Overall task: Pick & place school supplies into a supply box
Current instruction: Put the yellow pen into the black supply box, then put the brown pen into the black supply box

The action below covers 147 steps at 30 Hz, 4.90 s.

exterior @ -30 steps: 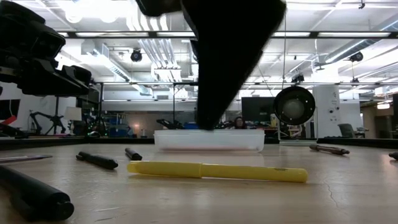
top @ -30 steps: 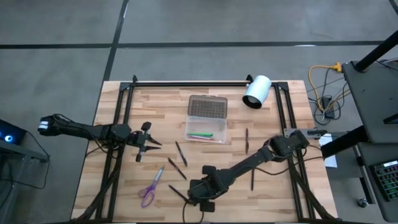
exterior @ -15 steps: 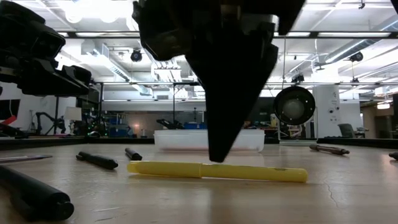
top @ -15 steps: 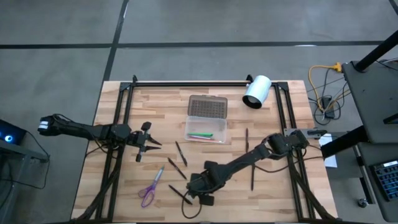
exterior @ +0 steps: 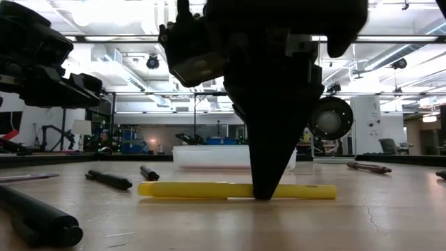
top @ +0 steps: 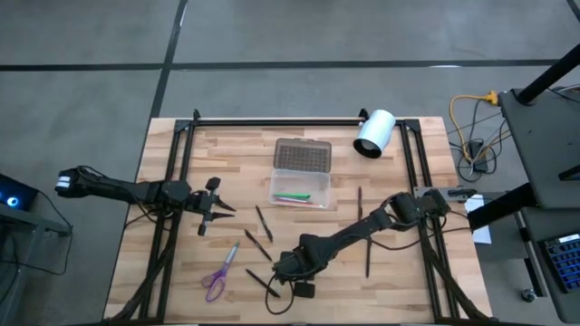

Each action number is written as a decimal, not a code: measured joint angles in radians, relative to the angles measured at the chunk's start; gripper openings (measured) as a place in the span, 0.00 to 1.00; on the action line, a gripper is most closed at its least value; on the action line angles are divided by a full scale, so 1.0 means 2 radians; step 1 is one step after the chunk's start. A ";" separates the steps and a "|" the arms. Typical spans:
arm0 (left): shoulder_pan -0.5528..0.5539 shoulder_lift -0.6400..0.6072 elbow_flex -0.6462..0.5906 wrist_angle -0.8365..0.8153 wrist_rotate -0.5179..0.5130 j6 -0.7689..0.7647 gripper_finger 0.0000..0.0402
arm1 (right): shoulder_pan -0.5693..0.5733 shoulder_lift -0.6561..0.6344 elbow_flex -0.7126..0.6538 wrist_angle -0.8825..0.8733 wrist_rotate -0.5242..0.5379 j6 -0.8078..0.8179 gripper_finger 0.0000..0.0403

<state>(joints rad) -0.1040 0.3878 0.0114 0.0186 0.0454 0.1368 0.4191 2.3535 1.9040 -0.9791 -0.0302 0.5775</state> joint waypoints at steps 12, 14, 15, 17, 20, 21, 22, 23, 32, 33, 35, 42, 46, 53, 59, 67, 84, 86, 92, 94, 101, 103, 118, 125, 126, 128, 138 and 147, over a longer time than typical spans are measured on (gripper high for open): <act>0.000 0.000 0.000 0.000 0.000 0.000 0.13 | 0.000 -0.001 0.000 -0.007 0.002 -0.055 0.04; 0.000 0.000 0.000 0.000 0.000 0.000 0.13 | 0.000 -0.003 0.000 -0.013 0.004 -0.056 0.04; 0.000 0.000 0.000 0.000 0.000 0.000 0.13 | 0.000 -0.004 0.000 -0.016 0.008 -0.056 0.04; 0.000 0.000 0.000 0.000 0.000 0.000 0.13 | 0.000 -0.004 0.002 -0.030 0.030 -0.058 0.04; 0.000 0.000 0.000 0.000 0.000 0.000 0.13 | 0.000 -0.005 0.013 -0.054 0.070 -0.060 0.04; 0.000 0.000 0.000 0.000 0.000 0.000 0.13 | 0.000 -0.006 0.018 -0.061 0.085 -0.060 0.04; 0.000 0.000 0.000 0.000 0.000 0.000 0.13 | 0.000 -0.007 0.021 -0.067 0.099 -0.061 0.04; 0.000 0.000 0.000 0.000 0.000 0.000 0.13 | 0.000 -0.008 0.024 -0.072 0.113 -0.063 0.04; 0.000 0.000 0.000 0.000 0.000 0.000 0.13 | -0.003 -0.019 0.027 -0.090 0.244 -0.094 0.03; 0.000 0.000 0.000 0.000 0.000 0.000 0.13 | -0.004 -0.021 0.027 -0.090 0.258 -0.094 0.03; 0.000 0.000 0.000 0.000 0.000 0.000 0.13 | -0.006 -0.024 0.027 -0.094 0.286 -0.094 0.03; 0.000 0.000 0.000 0.000 0.000 0.000 0.13 | -0.019 -0.037 0.011 -0.097 0.366 -0.067 0.03; 0.000 0.000 0.000 0.000 0.000 0.000 0.13 | -0.029 -0.056 -0.014 -0.098 0.397 -0.053 0.03; 0.000 0.000 0.000 0.000 0.000 0.000 0.13 | -0.038 -0.092 -0.089 -0.093 0.448 -0.050 0.03; 0.000 0.000 0.000 0.000 0.000 0.000 0.13 | -0.050 -0.131 -0.153 -0.055 0.494 -0.026 0.03; 0.000 0.000 0.000 0.000 0.000 0.000 0.13 | -0.073 -0.161 -0.231 0.052 0.532 -0.030 0.03; 0.000 0.000 0.000 0.000 0.000 0.000 0.13 | -0.094 -0.161 -0.255 0.072 0.531 -0.030 0.12; 0.000 0.000 0.000 0.000 0.000 0.000 0.13 | -0.093 -0.161 -0.255 0.072 0.531 -0.030 0.11; 0.000 0.000 0.000 0.000 0.000 0.000 0.13 | -0.093 -0.161 -0.256 0.073 0.531 -0.030 0.12; 0.000 0.000 0.000 0.000 0.000 0.000 0.13 | -0.093 -0.161 -0.256 0.073 0.531 -0.030 0.12; 0.000 0.000 0.000 0.000 0.000 0.000 0.13 | -0.093 -0.161 -0.256 0.074 0.531 -0.030 0.12; 0.000 0.000 0.000 0.000 0.000 0.000 0.13 | -0.093 -0.161 -0.256 0.074 0.530 -0.031 0.12; 0.000 0.000 0.000 0.000 0.000 0.000 0.13 | -0.093 -0.202 -0.256 0.073 0.397 -0.031 0.12; 0.000 0.000 0.000 0.000 0.000 0.000 0.13 | -0.093 -0.231 -0.256 0.068 0.335 -0.031 0.12; 0.000 0.000 0.000 0.000 0.000 0.000 0.13 | -0.093 -0.231 -0.256 0.066 0.315 -0.030 0.12; 0.000 0.000 0.000 0.000 0.000 0.000 0.13 | -0.094 -0.232 -0.256 0.058 0.264 -0.028 0.12; 0.000 0.000 0.000 0.000 0.000 0.000 0.13 | -0.100 -0.231 -0.257 0.055 0.058 -0.005 0.12; 0.000 0.000 0.000 0.000 0.000 0.000 0.13 | -0.110 -0.233 -0.257 -0.024 0.057 0.186 0.12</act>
<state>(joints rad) -0.1043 0.3875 0.0114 0.0186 0.0455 0.1368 0.1995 1.8880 1.3891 -1.0266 0.0847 0.9488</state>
